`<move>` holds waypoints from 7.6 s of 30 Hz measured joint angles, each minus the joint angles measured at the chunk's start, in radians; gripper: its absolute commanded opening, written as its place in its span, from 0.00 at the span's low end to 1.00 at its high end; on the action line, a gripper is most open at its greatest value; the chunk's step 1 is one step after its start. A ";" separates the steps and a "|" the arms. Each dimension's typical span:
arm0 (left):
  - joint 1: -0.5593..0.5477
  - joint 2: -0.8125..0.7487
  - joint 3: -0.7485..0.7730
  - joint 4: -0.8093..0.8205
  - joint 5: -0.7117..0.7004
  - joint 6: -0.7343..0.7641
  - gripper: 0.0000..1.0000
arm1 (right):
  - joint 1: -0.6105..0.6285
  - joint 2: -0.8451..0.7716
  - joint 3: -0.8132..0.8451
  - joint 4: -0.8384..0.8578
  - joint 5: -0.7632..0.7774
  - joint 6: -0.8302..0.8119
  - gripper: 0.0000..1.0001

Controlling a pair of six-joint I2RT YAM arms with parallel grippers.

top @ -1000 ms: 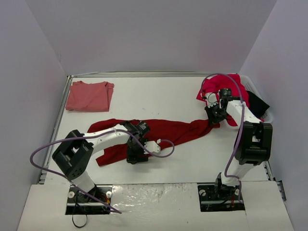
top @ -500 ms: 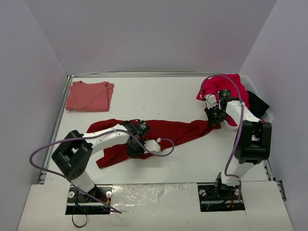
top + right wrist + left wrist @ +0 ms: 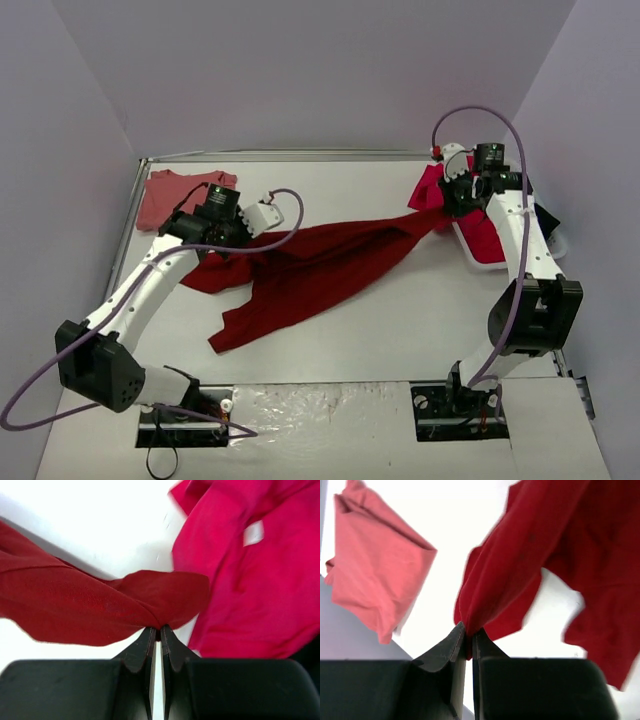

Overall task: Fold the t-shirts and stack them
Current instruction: Flatten out the tshirt, then grap the side of the flattened tshirt closest away from the robot with both arms

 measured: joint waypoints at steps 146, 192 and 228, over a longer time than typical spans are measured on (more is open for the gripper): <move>0.379 -0.055 -0.278 0.262 0.192 -0.269 0.65 | 0.329 1.170 1.128 0.241 0.288 0.055 0.00; 0.331 -0.108 -0.281 0.262 0.296 -0.183 0.73 | 0.332 -0.143 -0.027 0.199 0.254 0.097 0.31; 0.142 0.675 0.296 -0.070 0.626 0.086 0.54 | 0.011 -0.303 -0.512 0.113 -0.056 0.069 0.31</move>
